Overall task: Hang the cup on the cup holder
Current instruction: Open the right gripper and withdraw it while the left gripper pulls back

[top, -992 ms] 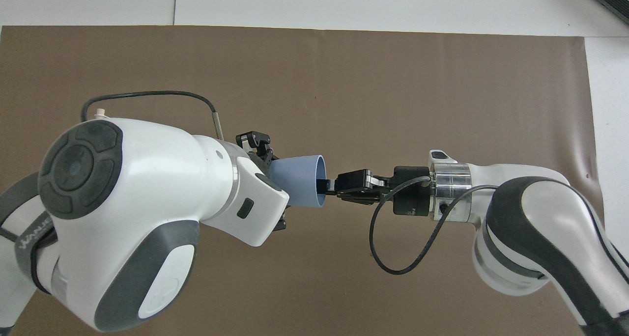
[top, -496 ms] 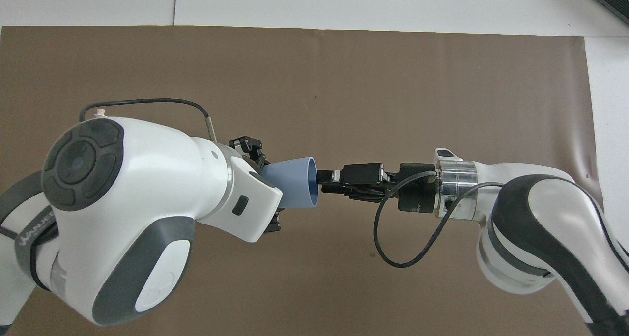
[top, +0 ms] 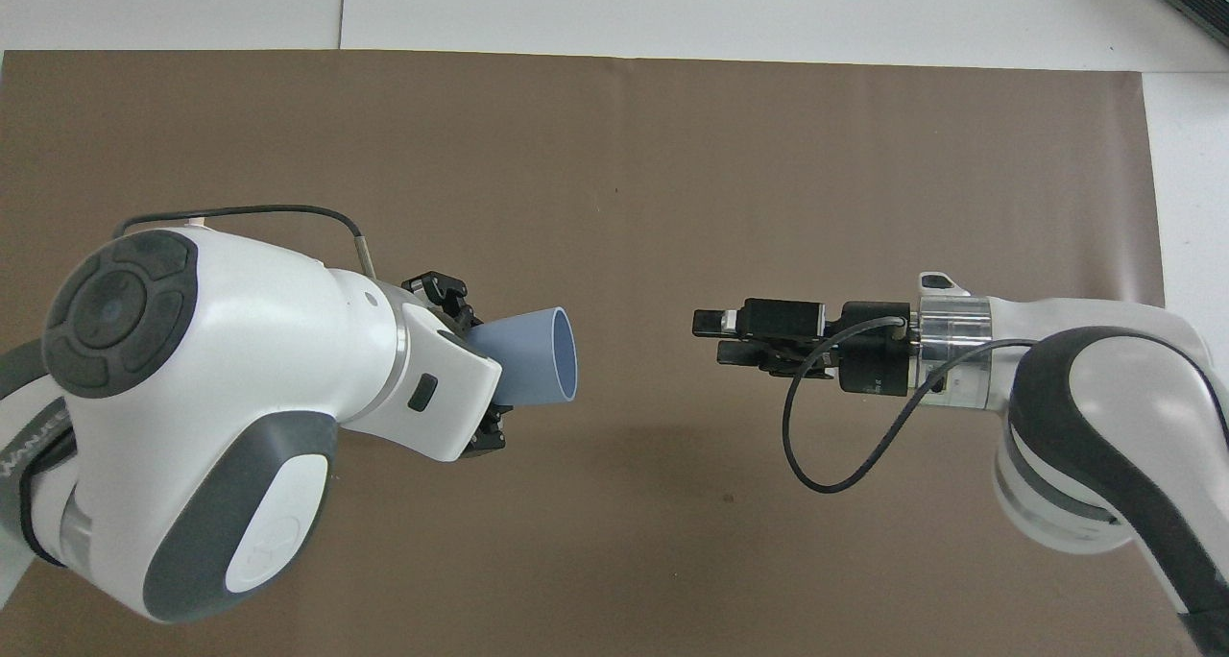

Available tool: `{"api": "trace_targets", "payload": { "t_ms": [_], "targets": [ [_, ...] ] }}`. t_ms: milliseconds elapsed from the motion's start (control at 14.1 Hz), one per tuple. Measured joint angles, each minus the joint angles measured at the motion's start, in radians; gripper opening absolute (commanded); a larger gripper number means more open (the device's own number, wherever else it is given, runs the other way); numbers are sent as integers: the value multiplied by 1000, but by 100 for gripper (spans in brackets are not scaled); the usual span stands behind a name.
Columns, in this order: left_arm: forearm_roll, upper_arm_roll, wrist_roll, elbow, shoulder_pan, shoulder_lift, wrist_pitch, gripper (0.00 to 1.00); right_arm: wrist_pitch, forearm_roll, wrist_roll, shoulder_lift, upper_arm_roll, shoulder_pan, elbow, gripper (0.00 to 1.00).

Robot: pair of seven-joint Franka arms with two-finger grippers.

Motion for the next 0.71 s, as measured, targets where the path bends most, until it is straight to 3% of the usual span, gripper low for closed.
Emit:
{"api": "trace_targets", "payload": {
  "t_ms": [283,496,708],
  "targets": [
    [132,3,2,2,61,-8,-99,0,76,-377,115,6,-2,-25,54,100],
    [288,1,3,19,70,-15,-180,0,93,-729,213,6,6,-18,102,100],
    [439,-10,3,31,69,-21,-236,0,92,-995,247,7,8,-12,155,100]
  ]
}}
